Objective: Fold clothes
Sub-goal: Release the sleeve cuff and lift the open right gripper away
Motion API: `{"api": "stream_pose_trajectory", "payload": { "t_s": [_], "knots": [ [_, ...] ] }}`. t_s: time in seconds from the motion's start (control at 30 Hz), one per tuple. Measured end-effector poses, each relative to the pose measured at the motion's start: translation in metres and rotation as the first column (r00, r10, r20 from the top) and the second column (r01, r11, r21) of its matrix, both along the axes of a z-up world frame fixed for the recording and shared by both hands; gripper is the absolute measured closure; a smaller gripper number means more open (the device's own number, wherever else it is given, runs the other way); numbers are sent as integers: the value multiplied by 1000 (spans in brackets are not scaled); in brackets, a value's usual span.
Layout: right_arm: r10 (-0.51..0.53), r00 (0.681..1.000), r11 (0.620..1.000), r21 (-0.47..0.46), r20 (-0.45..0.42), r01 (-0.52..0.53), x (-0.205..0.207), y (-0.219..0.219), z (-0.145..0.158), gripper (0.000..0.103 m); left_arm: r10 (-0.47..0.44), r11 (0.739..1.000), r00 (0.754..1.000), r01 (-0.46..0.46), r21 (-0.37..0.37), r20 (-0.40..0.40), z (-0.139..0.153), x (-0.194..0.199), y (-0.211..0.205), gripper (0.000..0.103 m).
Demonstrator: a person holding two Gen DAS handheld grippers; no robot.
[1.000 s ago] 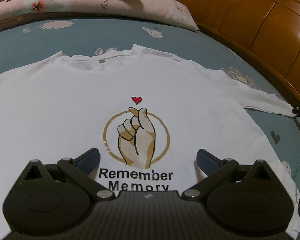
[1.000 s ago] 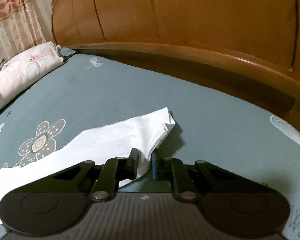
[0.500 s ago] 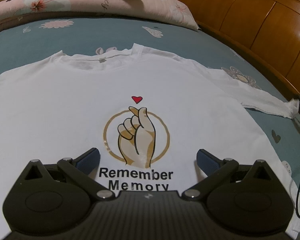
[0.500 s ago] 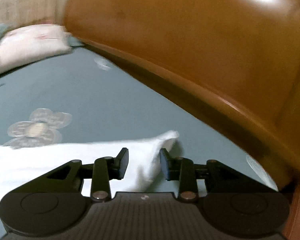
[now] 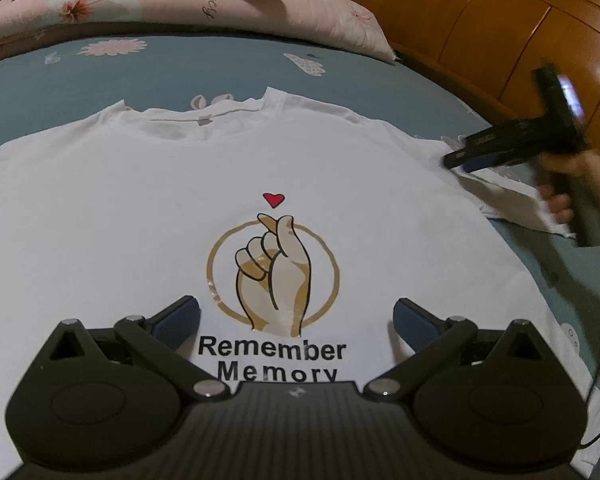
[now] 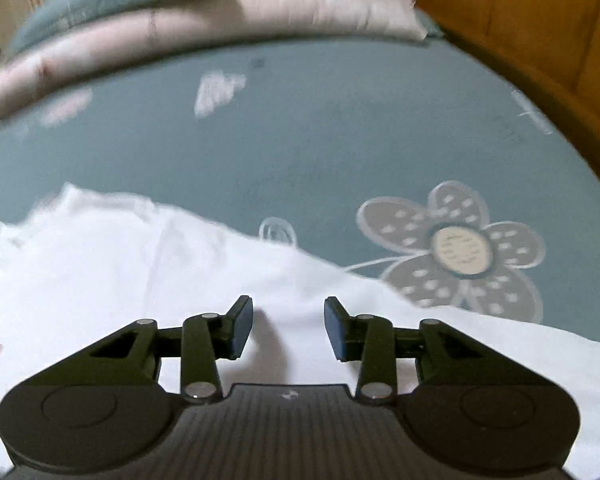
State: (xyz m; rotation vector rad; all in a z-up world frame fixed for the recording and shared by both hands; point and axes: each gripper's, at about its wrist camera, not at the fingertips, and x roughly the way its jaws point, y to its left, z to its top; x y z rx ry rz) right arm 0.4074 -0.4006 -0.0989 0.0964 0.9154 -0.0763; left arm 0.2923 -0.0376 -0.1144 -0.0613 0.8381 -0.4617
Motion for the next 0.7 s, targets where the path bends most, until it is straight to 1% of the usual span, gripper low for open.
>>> {"api": "stream_pose_trajectory", "payload": {
  "t_s": [0.07,0.1,0.17,0.23,0.33,0.4,0.53,0.67,0.7],
  "knots": [
    [-20,999,1000,-9,25,21,14,-3,-5,49,1,1000,1000,-1,-7,-2,0,1,0,1],
    [-30,999,999,-14,38,31,21,-4,-7,47,1,1000,1000,-1,-9,-3,0,1,0,1],
    [-50,997,998,-22,64,52,35,-7,-12,46,1,1000,1000,-1,-12,-4,0,2,1,1],
    [-65,995,998,-5,80,66,40,-12,-11,46,0,1000,1000,0,-14,-5,0,2,1,1],
    [-64,994,998,18,86,62,30,-11,3,46,2,1000,1000,-2,-12,-9,1,2,1,1],
    [-27,995,999,47,93,23,17,0,14,45,4,1000,1000,-4,-11,-12,1,2,1,1],
    [86,995,989,115,55,-91,6,27,23,43,7,1000,1000,-7,-9,-18,2,2,1,1],
    [108,994,993,42,15,-109,29,56,3,43,4,1000,1000,-4,-18,-19,1,2,4,1],
    [112,994,993,21,4,-112,36,63,-3,41,5,1000,1000,-5,-22,-18,1,3,4,1]
  ]
}}
